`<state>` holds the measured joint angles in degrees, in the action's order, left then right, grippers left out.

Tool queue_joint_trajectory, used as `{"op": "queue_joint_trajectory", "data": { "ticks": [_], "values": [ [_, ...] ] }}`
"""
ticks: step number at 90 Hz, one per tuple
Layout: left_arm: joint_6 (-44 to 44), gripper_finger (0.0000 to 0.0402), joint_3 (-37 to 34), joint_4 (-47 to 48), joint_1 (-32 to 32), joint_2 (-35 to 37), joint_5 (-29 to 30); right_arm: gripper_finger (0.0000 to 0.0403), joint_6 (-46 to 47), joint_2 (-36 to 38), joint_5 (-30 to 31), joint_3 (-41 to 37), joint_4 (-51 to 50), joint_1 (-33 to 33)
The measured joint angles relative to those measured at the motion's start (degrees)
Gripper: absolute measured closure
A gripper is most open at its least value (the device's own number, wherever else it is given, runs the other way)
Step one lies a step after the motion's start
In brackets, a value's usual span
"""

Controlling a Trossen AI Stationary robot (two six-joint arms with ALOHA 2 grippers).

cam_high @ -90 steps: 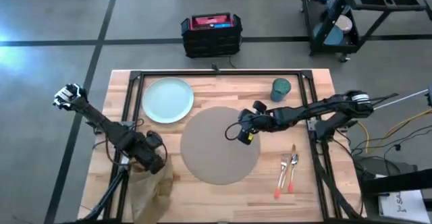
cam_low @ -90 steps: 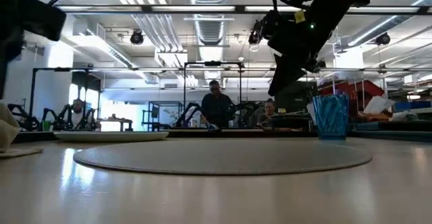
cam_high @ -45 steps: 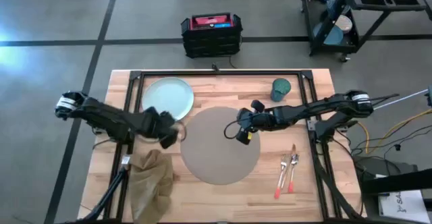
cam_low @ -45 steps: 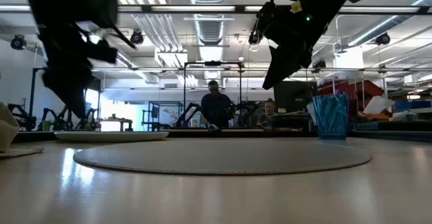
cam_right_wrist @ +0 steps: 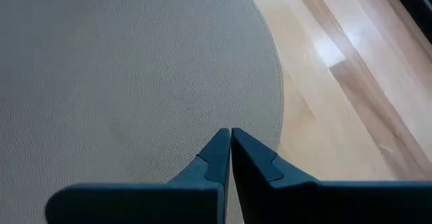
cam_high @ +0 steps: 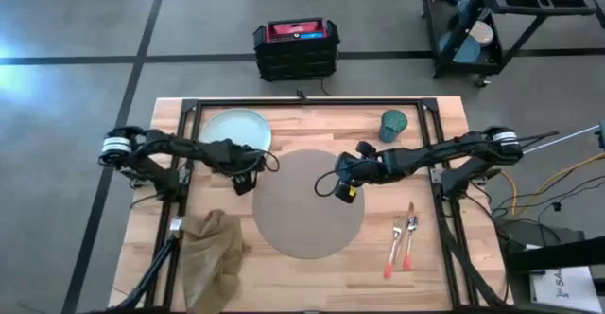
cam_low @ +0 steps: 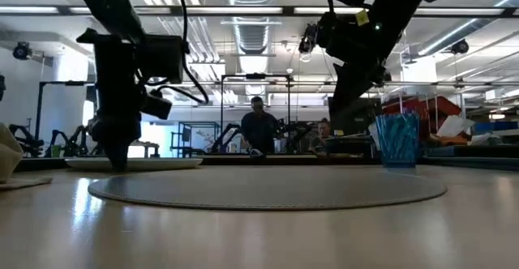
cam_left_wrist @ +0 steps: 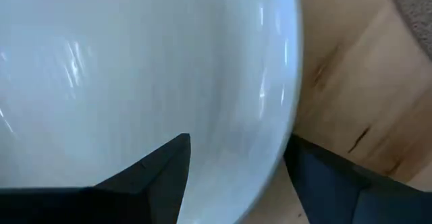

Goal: Set table place
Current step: Put the white plate on the grey tablemat

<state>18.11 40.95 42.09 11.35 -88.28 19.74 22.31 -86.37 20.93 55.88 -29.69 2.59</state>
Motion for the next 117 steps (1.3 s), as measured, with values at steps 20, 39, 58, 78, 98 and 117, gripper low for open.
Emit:
{"op": "queue_joint_trajectory", "data": {
  "ticks": [20,39,58,78,98,117],
  "values": [
    [-0.66,0.0326,-0.11,-2.66,-0.07,-1.66,-0.26,0.0403,0.07,0.0,0.05,0.0,0.01,0.15],
    [-2.79,0.0391,4.3,-4.06,-2.55,0.88,2.43,0.0403,0.2,0.02,0.06,-0.02,-0.2,0.42],
    [-8.36,0.04,12.99,-1.05,-7.66,2.09,5.28,0.0403,0.2,0.02,0.09,-0.43,-0.66,0.81],
    [-17.09,0.0401,21.16,0.01,-15.04,2.5,1.42,0.0403,0.23,0.04,1.72,-1.48,-0.42,0.9],
    [-28.78,0.0401,22.09,-7.39,-23.11,2.28,-6.41,0.0403,0.22,0.04,5.08,-2.29,-1.59,0.59],
    [-29.53,0.0401,19.14,-15.82,-26.47,2.28,-15.21,0.0403,0.24,0.04,5.23,-2.33,-1.9,0.37]
  ]
}}
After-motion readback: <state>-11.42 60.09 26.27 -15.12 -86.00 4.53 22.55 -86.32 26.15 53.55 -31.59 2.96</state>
